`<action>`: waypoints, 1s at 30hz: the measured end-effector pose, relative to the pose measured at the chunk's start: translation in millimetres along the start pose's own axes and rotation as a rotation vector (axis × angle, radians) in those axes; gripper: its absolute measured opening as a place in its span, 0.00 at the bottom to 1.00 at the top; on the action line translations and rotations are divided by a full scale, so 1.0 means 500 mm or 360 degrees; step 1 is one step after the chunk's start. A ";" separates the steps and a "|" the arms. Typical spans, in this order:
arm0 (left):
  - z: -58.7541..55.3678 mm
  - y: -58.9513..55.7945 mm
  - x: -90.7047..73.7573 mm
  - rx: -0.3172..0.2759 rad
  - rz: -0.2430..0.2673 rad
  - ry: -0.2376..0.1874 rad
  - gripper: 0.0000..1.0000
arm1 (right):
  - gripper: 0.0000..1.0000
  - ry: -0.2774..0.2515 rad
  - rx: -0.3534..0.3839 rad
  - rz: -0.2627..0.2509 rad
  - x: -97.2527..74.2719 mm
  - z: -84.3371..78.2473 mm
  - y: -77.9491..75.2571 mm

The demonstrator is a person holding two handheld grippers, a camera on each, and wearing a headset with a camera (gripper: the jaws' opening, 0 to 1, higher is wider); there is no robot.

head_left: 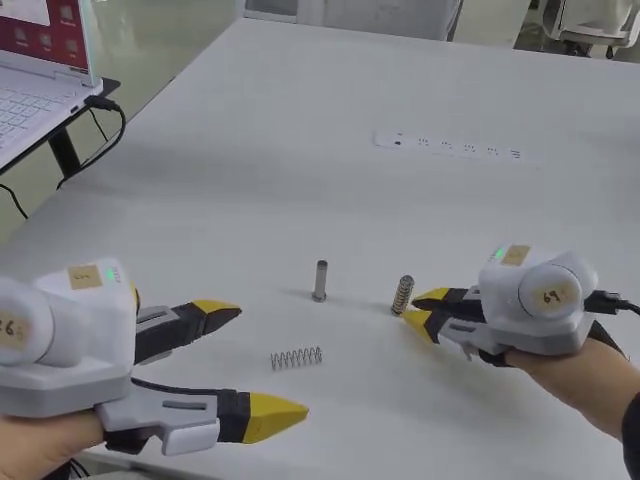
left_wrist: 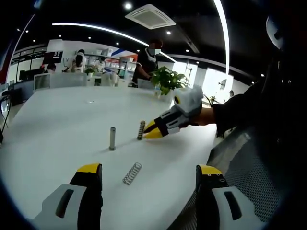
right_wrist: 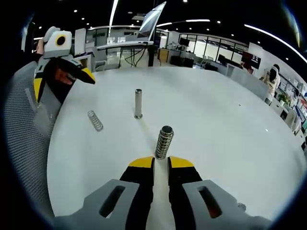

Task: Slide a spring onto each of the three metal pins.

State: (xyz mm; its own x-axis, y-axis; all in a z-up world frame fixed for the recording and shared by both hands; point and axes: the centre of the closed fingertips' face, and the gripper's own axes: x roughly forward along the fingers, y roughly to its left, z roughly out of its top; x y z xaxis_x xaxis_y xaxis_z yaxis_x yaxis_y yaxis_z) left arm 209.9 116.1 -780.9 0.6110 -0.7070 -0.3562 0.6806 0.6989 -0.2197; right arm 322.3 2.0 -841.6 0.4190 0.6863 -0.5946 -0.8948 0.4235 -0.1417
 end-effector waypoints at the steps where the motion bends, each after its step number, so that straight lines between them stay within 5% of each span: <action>1: 0.000 0.000 0.000 -0.0001 0.0001 -0.0001 0.76 | 0.09 0.0012 -0.0016 -0.0002 0.000 -0.002 0.000; 17: 0.004 0.002 0.000 0.0007 0.0000 -0.0016 0.76 | 0.12 0.0075 -0.0038 -0.0008 -0.016 -0.005 -0.003; 30: 0.006 -0.001 0.000 0.0011 0.0001 -0.0023 0.77 | 0.24 0.0075 -0.0011 0.0029 -0.033 0.011 0.007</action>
State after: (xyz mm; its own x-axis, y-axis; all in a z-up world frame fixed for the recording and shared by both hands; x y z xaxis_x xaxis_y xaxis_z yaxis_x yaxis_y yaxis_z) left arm 210.7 115.2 -778.2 0.6171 -0.7081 -0.3432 0.6831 0.6985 -0.2132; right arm 313.0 -4.4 -827.9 0.3950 0.6653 -0.6335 -0.9033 0.4070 -0.1358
